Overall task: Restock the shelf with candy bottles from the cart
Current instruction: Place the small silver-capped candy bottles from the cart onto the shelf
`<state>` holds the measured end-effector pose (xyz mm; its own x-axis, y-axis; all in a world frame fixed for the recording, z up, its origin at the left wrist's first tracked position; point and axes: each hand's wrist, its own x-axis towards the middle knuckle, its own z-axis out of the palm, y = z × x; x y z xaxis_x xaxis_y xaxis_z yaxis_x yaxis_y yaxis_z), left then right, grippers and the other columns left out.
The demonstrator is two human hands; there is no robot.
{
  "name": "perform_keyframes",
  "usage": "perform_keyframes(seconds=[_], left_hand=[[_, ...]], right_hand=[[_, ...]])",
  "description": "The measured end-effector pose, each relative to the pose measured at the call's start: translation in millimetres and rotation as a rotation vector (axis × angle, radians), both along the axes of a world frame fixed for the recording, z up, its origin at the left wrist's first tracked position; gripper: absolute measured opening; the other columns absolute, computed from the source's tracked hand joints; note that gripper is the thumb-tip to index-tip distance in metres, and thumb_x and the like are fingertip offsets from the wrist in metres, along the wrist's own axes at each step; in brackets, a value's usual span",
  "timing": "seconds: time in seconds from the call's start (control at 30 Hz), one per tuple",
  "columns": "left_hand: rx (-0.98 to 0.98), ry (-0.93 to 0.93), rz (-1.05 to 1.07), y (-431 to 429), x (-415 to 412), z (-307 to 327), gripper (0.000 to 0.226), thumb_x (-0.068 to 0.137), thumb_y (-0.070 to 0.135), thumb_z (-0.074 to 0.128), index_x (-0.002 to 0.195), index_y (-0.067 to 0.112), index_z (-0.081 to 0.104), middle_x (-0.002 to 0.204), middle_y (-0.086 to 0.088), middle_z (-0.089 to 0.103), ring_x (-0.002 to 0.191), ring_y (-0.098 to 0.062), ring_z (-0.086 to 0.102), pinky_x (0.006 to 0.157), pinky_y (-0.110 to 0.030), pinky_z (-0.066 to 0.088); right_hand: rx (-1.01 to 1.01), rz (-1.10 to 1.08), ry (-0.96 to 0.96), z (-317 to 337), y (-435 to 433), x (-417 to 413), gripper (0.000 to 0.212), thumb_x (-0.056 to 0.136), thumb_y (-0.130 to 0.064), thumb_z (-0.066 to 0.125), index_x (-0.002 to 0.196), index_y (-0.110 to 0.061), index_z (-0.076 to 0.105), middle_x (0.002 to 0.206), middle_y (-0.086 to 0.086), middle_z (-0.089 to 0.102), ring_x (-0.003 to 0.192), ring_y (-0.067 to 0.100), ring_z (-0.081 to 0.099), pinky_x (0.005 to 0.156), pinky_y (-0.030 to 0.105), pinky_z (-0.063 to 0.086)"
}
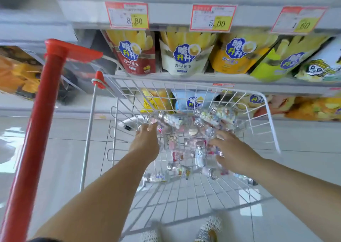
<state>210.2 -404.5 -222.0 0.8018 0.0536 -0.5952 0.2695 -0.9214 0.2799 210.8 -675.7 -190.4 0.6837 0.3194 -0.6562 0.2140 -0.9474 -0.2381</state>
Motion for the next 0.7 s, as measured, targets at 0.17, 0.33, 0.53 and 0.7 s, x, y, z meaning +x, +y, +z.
perform_keyframes(seconds=[0.17,0.33,0.53,0.7], left_hand=[[0.111,-0.006,-0.211,-7.1,11.6,-31.2,0.084,0.085,0.001,0.061,0.15,0.031,0.019,0.155,-0.009,0.002,0.139,-0.042,0.027,0.093,-0.044,0.052],[0.139,-0.014,-0.179,-13.8,19.7,-50.4,0.084,0.086,-0.001,0.061,0.152,0.026,0.016,0.157,-0.009,-0.011,0.137,-0.045,0.029,0.091,-0.04,0.05],[0.216,-0.117,-0.25,-9.9,21.4,-57.4,0.076,0.076,-0.005,0.068,0.135,0.03,0.034,0.151,-0.011,0.003,0.121,-0.036,0.043,0.074,-0.034,0.054],[0.055,-0.187,-0.196,-8.6,11.5,-36.4,0.059,0.072,0.0,0.066,0.12,0.029,0.046,0.147,-0.002,0.011,0.119,-0.032,0.043,0.067,-0.034,0.054]], right_hand=[[-0.022,0.003,0.019,-21.4,3.9,15.1,0.05,0.093,-0.016,0.055,0.141,-0.027,0.044,0.164,0.0,0.006,0.146,0.026,0.025,0.099,0.044,0.048],[-0.06,0.056,0.042,-25.5,11.2,23.0,0.065,0.093,-0.016,0.054,0.15,-0.036,0.029,0.163,-0.003,0.005,0.141,0.026,0.033,0.095,0.041,0.05],[-0.08,0.169,-0.188,-28.9,27.4,27.9,0.058,0.088,-0.005,0.056,0.141,-0.024,0.045,0.152,0.007,0.026,0.112,0.025,0.056,0.067,0.035,0.053],[0.054,0.211,-0.332,-27.8,43.1,28.2,0.03,0.087,-0.01,0.057,0.115,-0.019,0.062,0.133,0.005,0.045,0.107,0.022,0.055,0.072,0.032,0.048]])
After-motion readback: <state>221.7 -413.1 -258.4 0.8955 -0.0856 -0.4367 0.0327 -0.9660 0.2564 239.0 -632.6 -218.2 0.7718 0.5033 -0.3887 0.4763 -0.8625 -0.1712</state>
